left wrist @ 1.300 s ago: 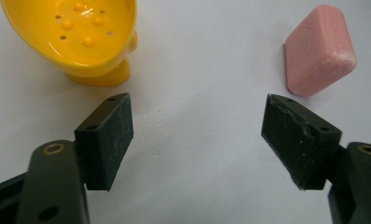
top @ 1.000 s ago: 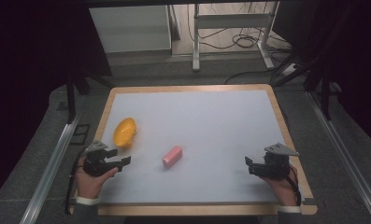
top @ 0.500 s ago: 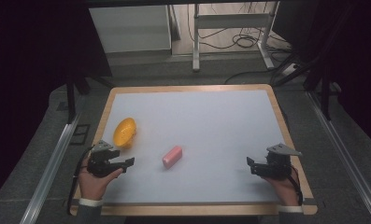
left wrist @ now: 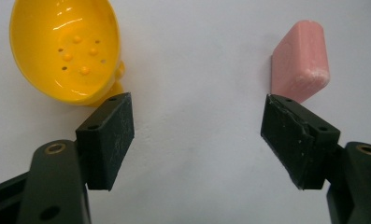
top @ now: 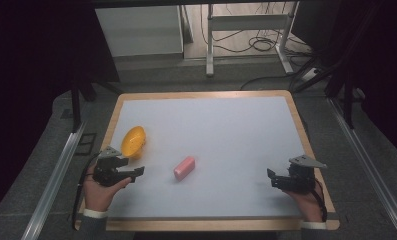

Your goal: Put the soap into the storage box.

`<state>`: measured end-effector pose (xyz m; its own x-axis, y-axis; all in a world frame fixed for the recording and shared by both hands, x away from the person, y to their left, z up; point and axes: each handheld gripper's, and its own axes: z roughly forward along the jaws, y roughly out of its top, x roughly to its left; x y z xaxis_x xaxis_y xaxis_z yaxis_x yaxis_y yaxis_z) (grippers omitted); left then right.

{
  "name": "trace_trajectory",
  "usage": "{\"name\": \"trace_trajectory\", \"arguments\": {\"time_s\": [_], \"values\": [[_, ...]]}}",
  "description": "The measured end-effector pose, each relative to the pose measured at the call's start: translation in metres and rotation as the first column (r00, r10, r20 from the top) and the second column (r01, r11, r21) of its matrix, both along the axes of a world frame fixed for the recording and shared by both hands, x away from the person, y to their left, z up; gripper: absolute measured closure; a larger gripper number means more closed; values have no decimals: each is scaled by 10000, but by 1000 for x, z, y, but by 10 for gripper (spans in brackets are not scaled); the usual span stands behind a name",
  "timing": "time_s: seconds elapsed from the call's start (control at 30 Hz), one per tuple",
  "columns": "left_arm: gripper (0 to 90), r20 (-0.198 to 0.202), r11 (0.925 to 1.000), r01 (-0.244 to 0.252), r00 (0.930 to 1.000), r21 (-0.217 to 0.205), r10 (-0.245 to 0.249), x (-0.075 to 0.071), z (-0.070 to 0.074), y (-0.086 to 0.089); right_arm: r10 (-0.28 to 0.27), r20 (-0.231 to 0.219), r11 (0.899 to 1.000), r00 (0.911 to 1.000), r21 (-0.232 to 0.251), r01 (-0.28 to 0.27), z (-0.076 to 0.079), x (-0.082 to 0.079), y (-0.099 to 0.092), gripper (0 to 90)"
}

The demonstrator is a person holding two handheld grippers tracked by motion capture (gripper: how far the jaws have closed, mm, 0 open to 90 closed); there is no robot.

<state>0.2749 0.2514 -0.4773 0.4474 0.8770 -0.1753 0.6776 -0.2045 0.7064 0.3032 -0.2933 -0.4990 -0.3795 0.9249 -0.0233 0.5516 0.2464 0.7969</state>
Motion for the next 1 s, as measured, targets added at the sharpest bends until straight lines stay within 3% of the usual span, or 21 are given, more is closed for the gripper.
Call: {"name": "trace_trajectory", "arguments": {"time_s": [0.37,0.47,1.0], "values": [[251,-106,9987,398,9992,312,-395,9,11,-16,-48,50,10000,10000,-19,49,0,0,-1,67],[248,-227,9961,682,9975,552,-671,12,13,-24,55,77,10000,10000,-71,-54,1,-1,3,68],[245,-268,9893,1172,9930,869,-1153,19,20,-41,56,-60,9998,10000,-196,-58,-3,0,4,68]]}}
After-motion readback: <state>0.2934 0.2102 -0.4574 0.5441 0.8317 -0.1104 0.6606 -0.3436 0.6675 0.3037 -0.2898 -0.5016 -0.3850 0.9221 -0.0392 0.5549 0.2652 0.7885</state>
